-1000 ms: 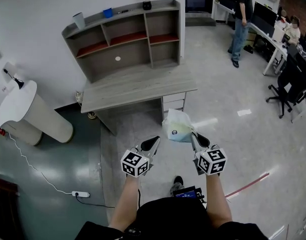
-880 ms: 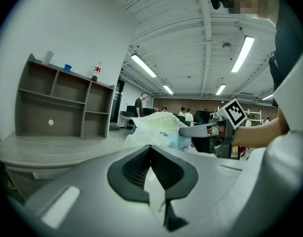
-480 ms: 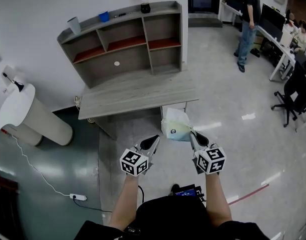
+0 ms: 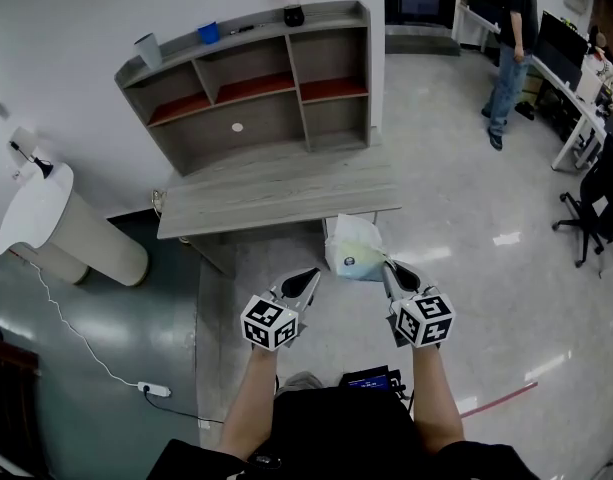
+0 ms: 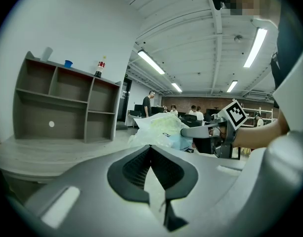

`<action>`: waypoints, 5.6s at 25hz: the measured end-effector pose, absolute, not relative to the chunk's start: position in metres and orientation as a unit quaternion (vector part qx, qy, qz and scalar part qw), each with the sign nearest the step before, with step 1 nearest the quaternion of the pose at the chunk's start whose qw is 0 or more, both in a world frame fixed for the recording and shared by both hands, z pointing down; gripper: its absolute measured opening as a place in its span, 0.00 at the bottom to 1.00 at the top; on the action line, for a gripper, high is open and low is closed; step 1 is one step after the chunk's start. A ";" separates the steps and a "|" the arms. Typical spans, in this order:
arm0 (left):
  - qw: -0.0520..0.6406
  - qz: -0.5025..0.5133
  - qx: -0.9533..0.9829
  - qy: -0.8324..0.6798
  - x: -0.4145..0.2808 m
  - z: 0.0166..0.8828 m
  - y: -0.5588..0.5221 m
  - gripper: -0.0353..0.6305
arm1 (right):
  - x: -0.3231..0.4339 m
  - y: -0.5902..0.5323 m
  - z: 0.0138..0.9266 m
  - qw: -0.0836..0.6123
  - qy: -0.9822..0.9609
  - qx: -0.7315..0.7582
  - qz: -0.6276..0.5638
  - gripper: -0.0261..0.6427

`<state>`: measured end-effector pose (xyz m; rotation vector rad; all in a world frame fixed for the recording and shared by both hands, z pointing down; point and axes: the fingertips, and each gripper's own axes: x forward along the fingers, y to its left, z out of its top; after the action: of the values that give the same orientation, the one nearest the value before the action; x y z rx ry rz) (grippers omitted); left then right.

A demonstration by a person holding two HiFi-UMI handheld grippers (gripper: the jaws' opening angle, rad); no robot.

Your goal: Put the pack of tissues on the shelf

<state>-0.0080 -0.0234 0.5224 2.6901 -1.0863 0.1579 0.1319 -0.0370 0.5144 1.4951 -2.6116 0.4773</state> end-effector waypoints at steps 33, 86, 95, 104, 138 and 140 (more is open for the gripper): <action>0.141 0.025 0.939 -0.314 -0.046 0.529 -0.264 0.04 | 0.093 -0.253 0.516 0.069 -0.823 0.544 0.149 0.07; 0.136 0.043 0.927 -0.347 -0.024 0.525 -0.368 0.04 | 0.119 -0.365 0.513 0.068 -0.844 0.511 0.147 0.06; 0.135 0.047 0.924 -0.355 -0.009 0.525 -0.367 0.04 | 0.130 -0.370 0.511 0.061 -0.853 0.497 0.145 0.06; 0.138 0.044 0.923 -0.358 0.024 0.524 -0.365 0.04 | 0.143 -0.375 0.511 0.048 -0.871 0.467 0.147 0.06; 0.110 0.021 0.937 -0.331 0.005 0.474 -0.520 0.04 | 0.118 -0.536 0.445 0.028 -0.875 0.481 0.059 0.06; 0.104 0.024 0.938 -0.329 0.004 0.470 -0.529 0.04 | 0.119 -0.546 0.440 0.024 -0.872 0.486 0.054 0.06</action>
<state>0.0043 -0.5293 0.4703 2.7665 -0.9711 0.0693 0.1187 -0.5463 0.4399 1.5035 -2.6983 0.1677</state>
